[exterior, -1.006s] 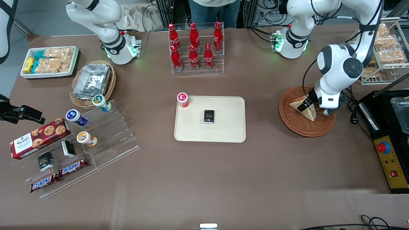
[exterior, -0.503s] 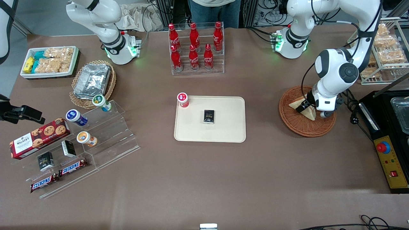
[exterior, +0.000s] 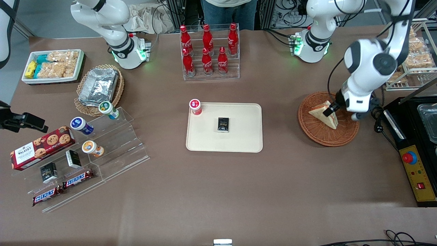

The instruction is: Place sandwich from basket to tray

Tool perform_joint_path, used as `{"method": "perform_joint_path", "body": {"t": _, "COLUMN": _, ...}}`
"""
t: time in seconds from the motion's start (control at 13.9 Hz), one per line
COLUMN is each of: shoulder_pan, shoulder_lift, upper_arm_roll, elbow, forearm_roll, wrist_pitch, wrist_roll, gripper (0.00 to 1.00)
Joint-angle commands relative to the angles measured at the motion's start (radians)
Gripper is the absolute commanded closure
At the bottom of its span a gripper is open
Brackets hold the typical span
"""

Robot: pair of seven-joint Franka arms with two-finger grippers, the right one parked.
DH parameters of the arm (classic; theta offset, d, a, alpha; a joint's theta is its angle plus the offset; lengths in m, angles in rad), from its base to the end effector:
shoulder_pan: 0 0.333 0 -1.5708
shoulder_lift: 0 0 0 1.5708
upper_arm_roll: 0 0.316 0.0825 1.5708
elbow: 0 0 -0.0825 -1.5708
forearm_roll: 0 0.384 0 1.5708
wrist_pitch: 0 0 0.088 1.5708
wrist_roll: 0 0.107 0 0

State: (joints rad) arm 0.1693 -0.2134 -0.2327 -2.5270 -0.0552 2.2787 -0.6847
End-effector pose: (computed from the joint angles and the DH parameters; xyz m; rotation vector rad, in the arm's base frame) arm 0.4358 -0.0275 0.3479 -2.9492 -1.0170 0.0532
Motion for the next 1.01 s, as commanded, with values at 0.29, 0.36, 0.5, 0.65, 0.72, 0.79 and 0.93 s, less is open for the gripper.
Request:
{"method": "perform_joint_path", "body": {"t": 0.29, "shoulder_pan": 0.004, "shoulder_lift": -0.170, "upper_arm_roll": 0.001, "elbow": -0.012, "forearm_roll": 0.014, "wrist_pitch": -0.168, "wrist_roll": 0.030, "gripper": 0.00}}
{"method": "perform_joint_path", "body": {"t": 0.36, "shoulder_pan": 0.006, "shoulder_lift": -0.158, "upper_arm_roll": 0.003, "elbow": -0.019, "forearm_roll": 0.014, "wrist_pitch": -0.151, "wrist_roll": 0.039, "gripper": 0.00}}
{"method": "perform_joint_path", "body": {"t": 0.5, "shoulder_pan": 0.006, "shoulder_lift": -0.094, "upper_arm_roll": 0.003, "elbow": -0.027, "forearm_roll": 0.014, "wrist_pitch": -0.101, "wrist_roll": 0.037, "gripper": 0.00}}
{"method": "perform_joint_path", "body": {"t": 0.65, "shoulder_pan": 0.015, "shoulder_lift": -0.011, "upper_arm_roll": 0.004, "elbow": -0.035, "forearm_roll": 0.014, "wrist_pitch": -0.030, "wrist_roll": 0.037, "gripper": 0.00}}
{"method": "perform_joint_path", "body": {"t": 0.72, "shoulder_pan": 0.038, "shoulder_lift": 0.030, "upper_arm_roll": 0.004, "elbow": -0.044, "forearm_roll": 0.015, "wrist_pitch": 0.019, "wrist_roll": 0.036, "gripper": 0.00}}
{"method": "perform_joint_path", "body": {"t": 0.79, "shoulder_pan": 0.051, "shoulder_lift": 0.064, "upper_arm_roll": 0.004, "elbow": -0.059, "forearm_roll": 0.015, "wrist_pitch": 0.072, "wrist_roll": 0.036, "gripper": 0.00}}
{"method": "perform_joint_path", "body": {"t": 0.93, "shoulder_pan": 0.053, "shoulder_lift": 0.117, "upper_arm_roll": 0.004, "elbow": -0.082, "forearm_roll": 0.015, "wrist_pitch": 0.164, "wrist_roll": 0.036, "gripper": 0.00}}
